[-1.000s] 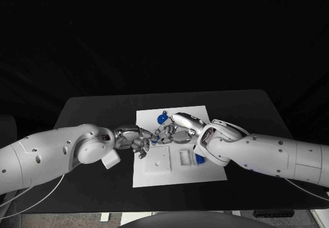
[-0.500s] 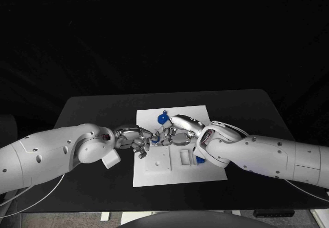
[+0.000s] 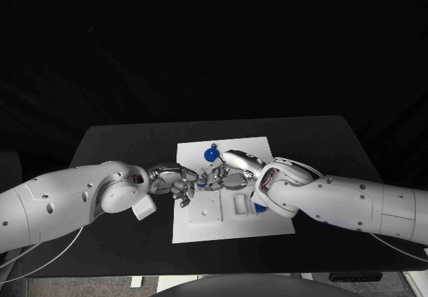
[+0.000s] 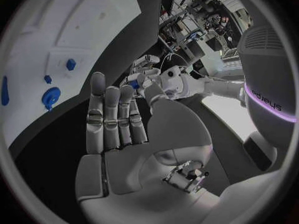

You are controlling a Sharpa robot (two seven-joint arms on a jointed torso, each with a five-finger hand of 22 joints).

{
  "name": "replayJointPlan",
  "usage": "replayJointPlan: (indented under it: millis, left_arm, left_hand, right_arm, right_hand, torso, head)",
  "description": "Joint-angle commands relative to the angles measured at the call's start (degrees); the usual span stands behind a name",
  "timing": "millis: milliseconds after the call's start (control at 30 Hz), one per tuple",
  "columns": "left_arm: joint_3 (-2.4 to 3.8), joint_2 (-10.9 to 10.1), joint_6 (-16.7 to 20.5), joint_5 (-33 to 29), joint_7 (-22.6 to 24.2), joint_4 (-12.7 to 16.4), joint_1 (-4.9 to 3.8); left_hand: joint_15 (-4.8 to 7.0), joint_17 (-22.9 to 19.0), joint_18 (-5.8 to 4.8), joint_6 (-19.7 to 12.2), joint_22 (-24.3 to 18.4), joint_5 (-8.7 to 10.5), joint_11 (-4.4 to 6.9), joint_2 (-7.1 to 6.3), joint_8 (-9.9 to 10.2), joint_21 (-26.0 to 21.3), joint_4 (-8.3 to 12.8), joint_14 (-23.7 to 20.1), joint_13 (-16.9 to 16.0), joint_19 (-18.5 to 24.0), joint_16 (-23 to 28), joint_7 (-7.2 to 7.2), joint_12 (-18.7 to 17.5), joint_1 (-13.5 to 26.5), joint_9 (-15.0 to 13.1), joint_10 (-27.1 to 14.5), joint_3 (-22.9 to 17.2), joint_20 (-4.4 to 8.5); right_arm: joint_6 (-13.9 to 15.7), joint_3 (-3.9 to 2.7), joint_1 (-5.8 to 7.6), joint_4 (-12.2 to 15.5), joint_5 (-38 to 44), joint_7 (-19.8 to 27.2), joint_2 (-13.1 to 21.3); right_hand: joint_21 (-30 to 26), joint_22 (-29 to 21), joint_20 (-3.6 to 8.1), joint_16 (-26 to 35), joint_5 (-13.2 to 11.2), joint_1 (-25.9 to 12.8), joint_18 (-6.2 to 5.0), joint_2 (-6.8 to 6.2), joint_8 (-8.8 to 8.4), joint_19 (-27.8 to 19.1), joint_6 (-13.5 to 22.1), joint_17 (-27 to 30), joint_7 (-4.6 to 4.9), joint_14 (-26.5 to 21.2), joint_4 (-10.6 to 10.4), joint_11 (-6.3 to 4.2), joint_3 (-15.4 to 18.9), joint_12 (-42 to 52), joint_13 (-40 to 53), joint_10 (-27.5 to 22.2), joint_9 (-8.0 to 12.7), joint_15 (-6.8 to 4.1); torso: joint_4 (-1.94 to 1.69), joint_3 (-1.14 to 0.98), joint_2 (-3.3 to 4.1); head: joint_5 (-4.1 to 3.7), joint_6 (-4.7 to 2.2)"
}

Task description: Assemble the parts on the task board

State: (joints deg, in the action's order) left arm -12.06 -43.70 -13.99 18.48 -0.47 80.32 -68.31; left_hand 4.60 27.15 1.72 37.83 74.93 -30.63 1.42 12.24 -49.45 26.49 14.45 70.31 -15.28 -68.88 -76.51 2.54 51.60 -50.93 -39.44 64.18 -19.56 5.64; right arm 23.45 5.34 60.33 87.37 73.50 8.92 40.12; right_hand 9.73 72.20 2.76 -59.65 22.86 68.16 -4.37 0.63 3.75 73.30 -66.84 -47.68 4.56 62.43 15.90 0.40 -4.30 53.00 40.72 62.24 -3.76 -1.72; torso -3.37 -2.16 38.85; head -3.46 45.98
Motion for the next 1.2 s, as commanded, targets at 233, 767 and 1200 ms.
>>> replayJointPlan:
  millis: [233, 767, 1200]
  left_arm:
    - [0.09, -0.03, 1.0, 1.71, 0.81, -0.41, -0.08]
    - [0.09, -0.1, 1.78, 2.48, 0.53, -0.98, -0.08]
    - [0.09, -0.21, 5.53, 3.59, -1.45, -0.75, -0.09]
  left_hand:
    - [-0.24, -0.22, 1.1, -0.93, 1.05, 4.92, -0.09, 2.83, 0.23, -0.21, -0.7, -0.7, -0.01, 0.21, -0.48, 0.24, 0.84, -4.15, -4.42, -0.95, 0.98, -0.21]
    - [-0.37, -0.41, 1.19, -1.41, 1.08, 6.37, -0.21, 2.7, -0.03, -0.44, -1.81, -1.02, -0.16, 0.14, -0.95, 0.36, 1.83, -5.71, -4.07, -1.65, 1.42, -0.35]
    - [-0.07, -0.26, 1.17, 1.04, 1.09, 8.1, 0.1, 2.8, 1.45, -0.3, 0.41, -0.27, 0.25, -0.38, -1.18, 0.22, 1.68, -6.65, 0.24, -0.5, 2.18, -0.04]
  right_arm:
    - [-1.51, 0.05, -0.29, 0.51, 0.0, 0.87, 0.43]
    - [-1.53, 0.05, -0.57, 1.13, -0.04, 0.73, 0.96]
    - [2.45, -0.09, -0.6, -0.66, -1.23, 0.47, 1.52]
  right_hand:
    - [0.39, 0.16, 0.29, -0.41, 0.63, -0.36, 0.29, 0.59, -0.12, -0.21, -1.45, 0.01, -0.37, -0.23, -0.11, -0.53, 0.73, 0.4, 0.12, 0.19, -0.26, -0.31]
    - [0.3, 0.23, 0.41, -0.4, 0.93, -0.37, 0.46, 0.77, -0.14, -0.23, -1.89, -0.01, -0.53, -0.23, -0.04, -0.62, 1.5, 0.31, 0.16, 0.26, -0.25, -0.39]
    - [-0.1, -0.13, 0.25, -0.01, 1.25, -0.76, 0.42, 0.56, -0.17, -0.27, -0.57, 0.26, -0.12, -0.44, -0.26, -0.36, 2.04, -0.16, -0.1, -0.12, -0.17, -0.2]
  torso:
    - [0.0, -0.01, 0.01]
    - [-0.01, -0.02, 0.0]
    - [-0.05, 0.02, -0.04]
  head:
    - [0.02, 0.02]
    - [-0.19, -0.02]
    - [-0.04, 0.0]
